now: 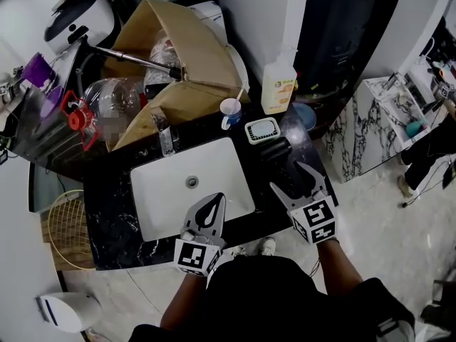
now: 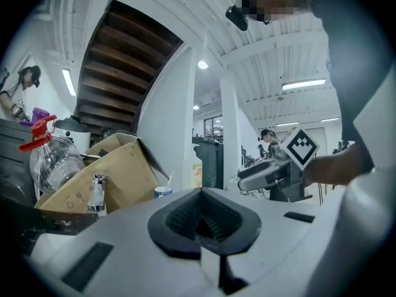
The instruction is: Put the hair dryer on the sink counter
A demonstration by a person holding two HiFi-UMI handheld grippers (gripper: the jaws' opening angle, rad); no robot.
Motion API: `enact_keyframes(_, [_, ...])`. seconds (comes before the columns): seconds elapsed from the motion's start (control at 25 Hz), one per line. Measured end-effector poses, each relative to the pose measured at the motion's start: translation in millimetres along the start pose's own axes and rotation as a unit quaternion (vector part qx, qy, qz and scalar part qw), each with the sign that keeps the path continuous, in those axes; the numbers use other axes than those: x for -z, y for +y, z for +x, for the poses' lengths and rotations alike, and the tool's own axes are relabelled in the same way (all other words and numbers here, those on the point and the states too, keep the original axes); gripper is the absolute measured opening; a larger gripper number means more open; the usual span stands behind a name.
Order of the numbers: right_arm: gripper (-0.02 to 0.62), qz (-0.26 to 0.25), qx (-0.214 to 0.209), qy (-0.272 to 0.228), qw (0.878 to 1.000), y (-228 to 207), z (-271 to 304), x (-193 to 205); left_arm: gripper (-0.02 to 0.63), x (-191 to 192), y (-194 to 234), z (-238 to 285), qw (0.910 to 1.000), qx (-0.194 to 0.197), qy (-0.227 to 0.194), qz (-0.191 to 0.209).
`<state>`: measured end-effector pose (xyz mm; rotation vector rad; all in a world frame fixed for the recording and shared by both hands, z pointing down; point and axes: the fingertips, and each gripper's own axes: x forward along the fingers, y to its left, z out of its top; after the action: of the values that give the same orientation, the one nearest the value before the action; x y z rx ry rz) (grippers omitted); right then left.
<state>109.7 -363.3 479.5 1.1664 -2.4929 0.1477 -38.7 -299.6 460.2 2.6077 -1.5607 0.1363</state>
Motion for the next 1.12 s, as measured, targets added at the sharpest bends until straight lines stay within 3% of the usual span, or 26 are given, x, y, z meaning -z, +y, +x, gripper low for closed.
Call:
enact_keyframes(0.16, [0.292,-0.008,0.001,-0.047,0.999,10.5,-12.2,-22.9,-0.005,-6.2,-0.3,1.4,0.9999,0.001,-0.012,0.003])
enact_keyframes(0.36, [0.219,-0.021,0.027,-0.108,0.994,10.8,-25.3,-47.4,-0.005,-13.7,0.0,1.9,0.9998,0.0,-0.02,0.008])
enact_keyframes(0.76, [0.009,-0.022,0.055,-0.186,0.981,4.3,-46.8,-74.5,-0.006,-18.4,6.9,-1.7,0.9995,-0.01,-0.029,0.008])
enact_keyframes(1.12, [-0.002,-0.025,0.045,-0.208,0.977,13.6,-51.9,-81.2,-0.006,-31.8,4.9,-0.6,0.9986,-0.007,-0.049,0.017])
